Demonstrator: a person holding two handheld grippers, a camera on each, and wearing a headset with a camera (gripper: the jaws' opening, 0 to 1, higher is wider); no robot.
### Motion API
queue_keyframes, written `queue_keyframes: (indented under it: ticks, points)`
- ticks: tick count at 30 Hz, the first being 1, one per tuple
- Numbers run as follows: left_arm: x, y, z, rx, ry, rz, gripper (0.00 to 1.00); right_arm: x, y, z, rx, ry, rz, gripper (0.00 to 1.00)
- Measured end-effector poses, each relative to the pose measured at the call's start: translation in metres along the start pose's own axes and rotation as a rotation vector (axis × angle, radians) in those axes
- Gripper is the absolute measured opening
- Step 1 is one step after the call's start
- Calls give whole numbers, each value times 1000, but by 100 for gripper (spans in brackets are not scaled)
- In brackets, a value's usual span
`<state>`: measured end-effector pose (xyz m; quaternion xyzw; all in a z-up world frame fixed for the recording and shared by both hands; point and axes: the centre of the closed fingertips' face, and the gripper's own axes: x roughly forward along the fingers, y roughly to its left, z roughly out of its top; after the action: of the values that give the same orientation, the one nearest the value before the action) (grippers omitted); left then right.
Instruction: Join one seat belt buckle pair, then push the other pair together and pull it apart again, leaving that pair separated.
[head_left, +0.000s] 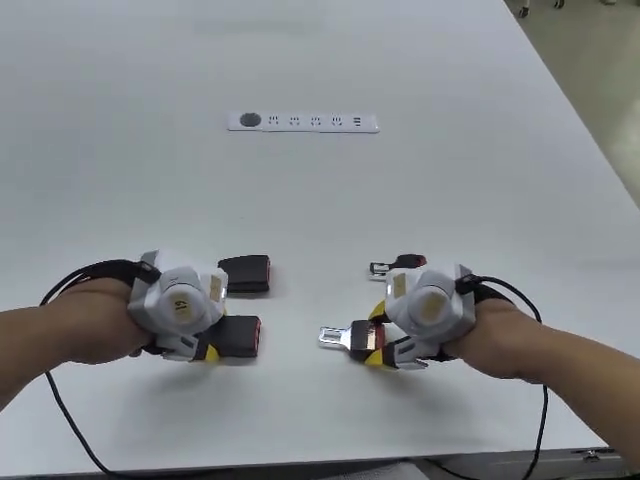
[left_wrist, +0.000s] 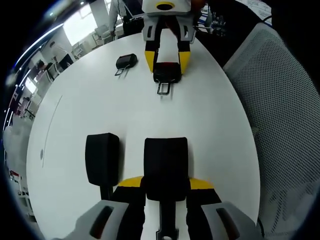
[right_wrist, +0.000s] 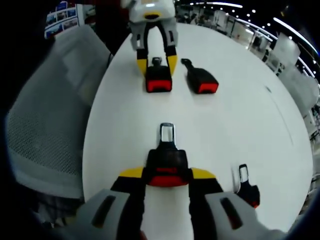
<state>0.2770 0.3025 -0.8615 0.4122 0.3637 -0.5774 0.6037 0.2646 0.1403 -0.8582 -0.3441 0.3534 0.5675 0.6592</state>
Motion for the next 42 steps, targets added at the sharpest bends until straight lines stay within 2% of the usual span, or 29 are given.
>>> queue_keyframes:
  ticks: [11, 21, 22, 26, 29, 34, 38, 42]
  points:
    - [1, 0, 0, -19, 0, -5, 31, 23, 4, 40, -14, -48, 6, 33]
    - [1, 0, 0, -21, -3, -6, 31, 35, 7, 60, -70, -35, 25, 33]
    - [1, 0, 0, -21, -2, -5, 31, 36, 6, 58, -78, -16, 22, 33]
    - [1, 0, 1, -22, 5, -6, 31, 35, 5, 57, -74, -16, 19, 33]
    - [1, -1, 1, -20, 13, -8, 31, 34, 6, 59, -100, -15, 3, 33]
    - [1, -1, 0, -16, 18, -6, 31, 37, 5, 64, -100, -33, 1, 33]
    - [1, -1, 0, -22, 16, -9, 31, 41, 6, 71, -48, -81, 9, 33]
    - [2, -1, 1, -17, 3, -17, 31, 41, 5, 71, -61, -77, 11, 32]
